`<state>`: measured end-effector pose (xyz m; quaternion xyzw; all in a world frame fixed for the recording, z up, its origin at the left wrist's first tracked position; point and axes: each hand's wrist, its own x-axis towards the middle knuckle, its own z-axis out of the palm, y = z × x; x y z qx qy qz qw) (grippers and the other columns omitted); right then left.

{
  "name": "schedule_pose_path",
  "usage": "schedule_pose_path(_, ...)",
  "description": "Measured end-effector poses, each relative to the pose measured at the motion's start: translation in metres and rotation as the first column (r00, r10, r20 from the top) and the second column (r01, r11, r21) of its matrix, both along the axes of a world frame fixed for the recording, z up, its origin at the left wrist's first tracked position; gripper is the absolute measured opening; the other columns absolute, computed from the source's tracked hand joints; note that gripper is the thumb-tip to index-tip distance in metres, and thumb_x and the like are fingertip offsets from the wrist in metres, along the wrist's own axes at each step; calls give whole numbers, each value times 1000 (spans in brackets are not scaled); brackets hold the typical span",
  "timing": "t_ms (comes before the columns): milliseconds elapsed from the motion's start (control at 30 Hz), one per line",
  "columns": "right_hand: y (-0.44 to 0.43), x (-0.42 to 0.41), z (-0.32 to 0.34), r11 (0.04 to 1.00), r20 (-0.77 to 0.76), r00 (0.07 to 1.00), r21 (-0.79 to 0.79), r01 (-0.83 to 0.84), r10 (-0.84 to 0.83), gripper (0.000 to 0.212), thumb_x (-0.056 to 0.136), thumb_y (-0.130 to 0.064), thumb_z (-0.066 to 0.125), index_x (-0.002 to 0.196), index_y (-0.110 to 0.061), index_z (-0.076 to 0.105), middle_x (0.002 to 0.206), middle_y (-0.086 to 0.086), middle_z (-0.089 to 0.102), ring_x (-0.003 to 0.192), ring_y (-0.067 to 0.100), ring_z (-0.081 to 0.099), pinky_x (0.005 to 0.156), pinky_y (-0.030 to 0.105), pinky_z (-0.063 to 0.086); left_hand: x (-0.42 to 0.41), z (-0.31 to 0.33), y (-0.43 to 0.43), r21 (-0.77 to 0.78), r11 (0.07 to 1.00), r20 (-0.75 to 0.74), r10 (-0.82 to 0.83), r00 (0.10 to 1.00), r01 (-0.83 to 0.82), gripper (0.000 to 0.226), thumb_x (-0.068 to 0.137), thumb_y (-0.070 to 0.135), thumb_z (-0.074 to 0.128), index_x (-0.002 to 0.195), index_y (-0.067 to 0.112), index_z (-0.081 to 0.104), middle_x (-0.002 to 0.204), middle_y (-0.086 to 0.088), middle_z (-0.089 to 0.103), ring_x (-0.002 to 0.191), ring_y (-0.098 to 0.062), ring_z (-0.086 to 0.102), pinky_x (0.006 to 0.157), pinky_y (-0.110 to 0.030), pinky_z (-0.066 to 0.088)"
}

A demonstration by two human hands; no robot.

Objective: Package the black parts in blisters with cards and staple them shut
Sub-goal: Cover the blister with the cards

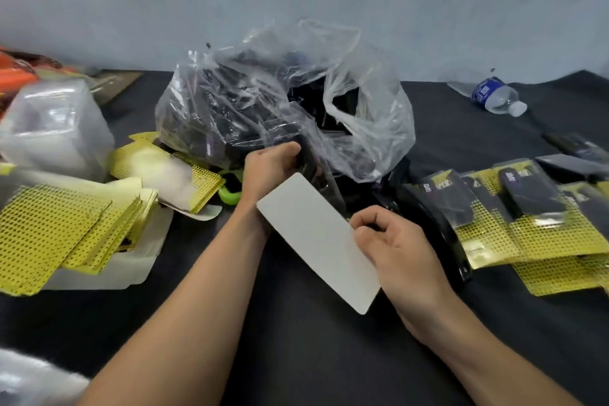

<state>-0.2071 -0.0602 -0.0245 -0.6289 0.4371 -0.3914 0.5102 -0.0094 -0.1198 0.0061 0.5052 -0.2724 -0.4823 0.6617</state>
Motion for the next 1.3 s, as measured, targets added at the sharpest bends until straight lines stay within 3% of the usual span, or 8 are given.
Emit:
schedule_pose_path(133, 2, -2, -2, 999, -6, 999, 5, -33, 33, 16, 90, -28, 54, 88, -23, 69, 73, 11, 65, 62, 13, 55, 57, 33, 40, -2, 4, -12, -26, 999, -61, 41, 997, -42, 18, 97, 3, 54, 113, -4, 58, 99, -28, 54, 79, -37, 55, 65, -36, 52)
schedule_pose_path(300, 12, -3, 6, 998, 13, 1000, 67, -5, 4, 20, 97, -18, 56, 83, -23, 70, 73, -2, 70, 63, 7, 58, 55, 21, 43, -4, 4, 21, -19, 984, -76, 174, 982, -176, 30, 91, -4, 61, 63, 0, 70, 70, -20, 66, 62, -29, 66, 60, -37, 57)
schedule_pose_path(433, 31, -6, 7, 995, -75, 997, 95, 0, 7, 19, 78, -32, 49, 79, -24, 65, 62, -4, 57, 55, 7, 47, 51, 21, 36, -5, -8, 74, -64, 983, -90, 163, 982, -169, 21, 83, 4, 66, 65, 9, 75, 74, -20, 71, 72, -34, 69, 72, -43, 55)
schedule_pose_path(567, 43, -8, 7, 999, -202, 979, -29, -35, 29, 14, 91, -27, 52, 81, -26, 62, 54, -5, 47, 49, 7, 39, 46, 21, 33, -7, -6, 80, 13, 979, -231, 202, 952, -205, 18, 73, 5, 67, 56, 7, 73, 74, -23, 69, 64, -32, 67, 77, -49, 56)
schedule_pose_path(733, 38, -8, 5, 997, -206, 977, -58, 41, -52, 21, 94, -18, 55, 79, -27, 65, 66, 8, 62, 52, 8, 48, 46, 20, 36, -17, -7, 78, 4, 984, -190, 173, 966, -175, 12, 87, 8, 64, 81, 1, 72, 88, -24, 71, 77, -33, 68, 80, -48, 57)
schedule_pose_path(933, 29, -3, 1, 987, -190, 969, -32, 154, -158, 21, 92, -16, 55, 74, -19, 65, 50, -13, 50, 45, 3, 41, 42, 13, 32, -14, -5, 78, 51, 989, -184, 149, 971, -142, 22, 97, 20, 56, 102, 4, 70, 94, -17, 73, 81, -30, 66, 86, -45, 46)
schedule_pose_path(1133, 26, 2, -1, 961, -212, 938, -111, 255, -273, 23, 91, -17, 55, 69, -17, 64, 48, -17, 51, 47, 2, 45, 44, 12, 34, -18, -7, 78, 35, 986, -91, 167, 982, -165, 14, 87, 21, 65, 91, 8, 69, 77, -10, 69, 62, -28, 62, 54, -33, 49)
schedule_pose_path(1300, 33, 0, 1, 971, -220, 950, -140, 195, -222, 20, 91, -19, 54, 73, -17, 63, 50, -12, 50, 47, 3, 43, 43, 13, 33, -22, -10, 81, 68, 984, 19, 166, 986, -167, 23, 71, 32, 69, 83, 13, 68, 70, -7, 62, 58, -27, 60, 51, -32, 44)
